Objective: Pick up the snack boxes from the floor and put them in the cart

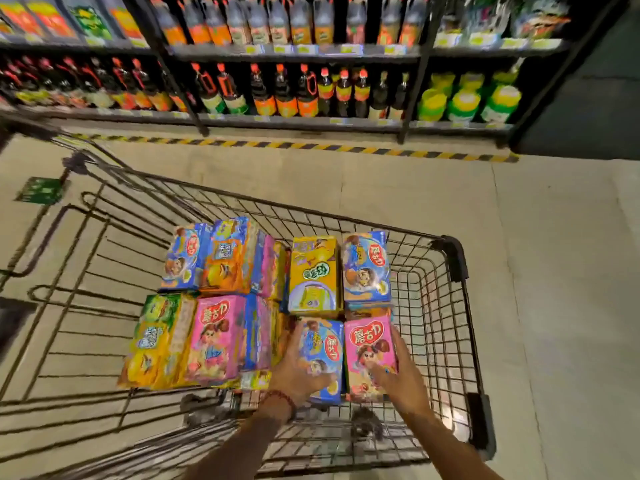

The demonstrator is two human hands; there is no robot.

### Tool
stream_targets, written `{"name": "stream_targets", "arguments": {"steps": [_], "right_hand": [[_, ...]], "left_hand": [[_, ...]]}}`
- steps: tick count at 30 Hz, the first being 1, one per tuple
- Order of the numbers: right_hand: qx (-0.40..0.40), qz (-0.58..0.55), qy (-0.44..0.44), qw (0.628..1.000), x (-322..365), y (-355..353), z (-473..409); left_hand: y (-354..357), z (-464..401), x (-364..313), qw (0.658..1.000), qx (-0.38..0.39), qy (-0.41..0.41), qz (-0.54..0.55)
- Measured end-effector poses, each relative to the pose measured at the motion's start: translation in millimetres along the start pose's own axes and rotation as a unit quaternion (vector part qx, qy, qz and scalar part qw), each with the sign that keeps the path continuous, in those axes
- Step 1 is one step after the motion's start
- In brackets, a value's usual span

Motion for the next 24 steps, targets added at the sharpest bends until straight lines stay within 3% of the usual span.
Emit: {"name": "stream_targets", "arguments": {"steps": [9,15,19,24], "right_hand": [[-0.054,0.005,0.054,0.997,-37,26,-32],[-0.098,0.240,0.112,0.959,-39,23,-35],[-0.134,0.312,0.157,0.927,-32,20,-34],[-0.147,0.321,0.174,0.919,-19,24,-30]], "left_hand": [[3,-45,47,0.998,-0.049,-0.023,-0.032],[2,-49,63,0.992,-0.031,-0.103,-0.069],[3,-46,45,0.975,-0.027,-0.101,-0.195],[-2,-42,27,0.941,0.006,-0.077,-0.328]]}}
Point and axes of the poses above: each hand's wrist, its own z-axis away from the middle knuckle, its own y-axis out of the palm, x = y × z, the point moved 2 cm from there along -z, towards the middle knuckle, and after that the axes turned 12 degrees about x, right-handed, at the moved point
